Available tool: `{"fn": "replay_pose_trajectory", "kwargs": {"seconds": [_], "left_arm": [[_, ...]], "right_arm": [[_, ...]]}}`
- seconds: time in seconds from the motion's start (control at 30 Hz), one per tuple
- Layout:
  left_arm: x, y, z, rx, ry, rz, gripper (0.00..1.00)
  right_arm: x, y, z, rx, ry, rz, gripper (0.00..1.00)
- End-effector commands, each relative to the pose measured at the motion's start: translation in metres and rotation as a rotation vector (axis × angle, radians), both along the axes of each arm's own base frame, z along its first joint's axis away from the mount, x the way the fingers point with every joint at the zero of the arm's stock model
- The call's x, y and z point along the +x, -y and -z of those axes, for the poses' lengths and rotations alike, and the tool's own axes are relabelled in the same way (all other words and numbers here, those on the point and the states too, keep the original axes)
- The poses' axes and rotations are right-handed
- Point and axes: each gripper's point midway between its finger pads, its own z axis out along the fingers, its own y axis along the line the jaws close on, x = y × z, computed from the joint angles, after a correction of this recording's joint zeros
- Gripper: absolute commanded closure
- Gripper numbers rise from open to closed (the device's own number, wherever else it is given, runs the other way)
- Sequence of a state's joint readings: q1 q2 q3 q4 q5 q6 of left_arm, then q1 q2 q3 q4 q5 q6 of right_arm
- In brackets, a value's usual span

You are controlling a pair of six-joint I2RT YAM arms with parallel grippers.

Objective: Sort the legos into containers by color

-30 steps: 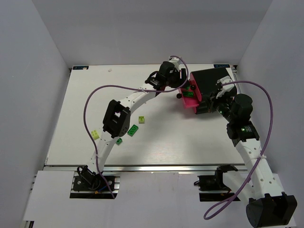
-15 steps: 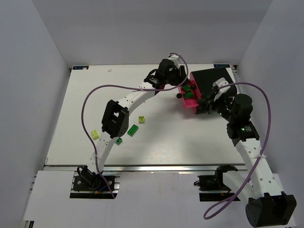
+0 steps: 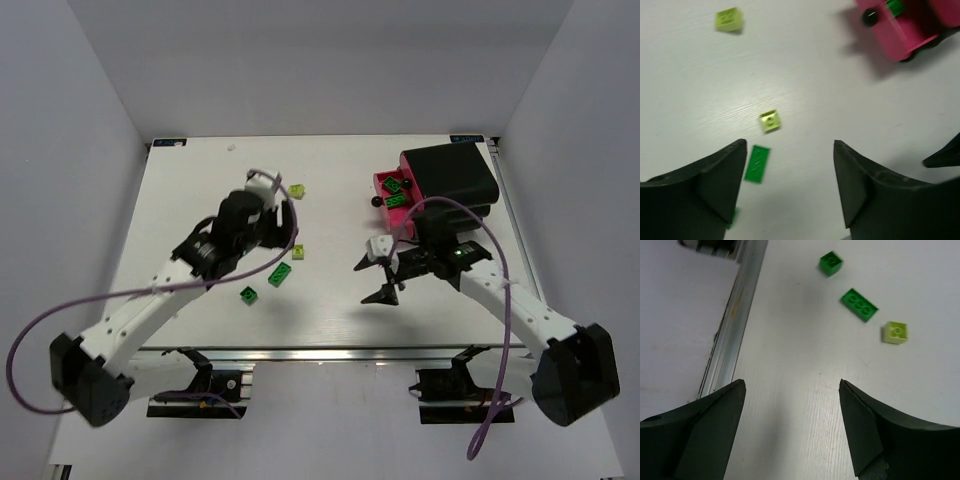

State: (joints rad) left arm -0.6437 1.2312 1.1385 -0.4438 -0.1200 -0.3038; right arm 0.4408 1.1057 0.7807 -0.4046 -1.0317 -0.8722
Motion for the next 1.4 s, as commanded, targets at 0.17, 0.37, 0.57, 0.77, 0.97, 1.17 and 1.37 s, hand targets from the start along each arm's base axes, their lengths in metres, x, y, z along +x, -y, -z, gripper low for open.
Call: {"fn": "replay_pose_trajectory", "kwargs": {"seconds": [0.17,0.37,0.57,0.77,0.97,1.17,1.37], "left_arm": [[-0.052,-0.100,0.042,0.140,0.097,-0.223,0.08],[-0.056,-0.133,0.023,0.104,0.189,-0.386,0.06],[-0.065,-0.164,0.003,0.070,0.253,-0.533,0.05],[-0.079,-0.188,-0.017,-0.018,0.331,-0.627,0.04],[-0.085,-0.194,-0.026,-0.062,0.361,-0.644,0.04],[-0.085,-0.193,-0.027,-0.063,0.360,-0.635,0.04],[-0.088,-0.194,-0.031,-0.083,0.373,-0.633,0.04]], "right_arm": [[0.008,-0.043,0.051,-0.261,0.250,-0.290,0.15],[0.018,-0.090,0.065,-0.352,0.334,-0.440,0.11],[0.029,-0.121,0.076,-0.409,0.411,-0.495,0.15],[0.036,-0.134,0.090,-0.464,0.445,-0.517,0.16],[0.041,-0.140,0.096,-0.494,0.474,-0.544,0.16],[0.046,-0.146,0.110,-0.542,0.487,-0.584,0.15],[0.060,-0.158,0.115,-0.558,0.512,-0.585,0.15]]}}
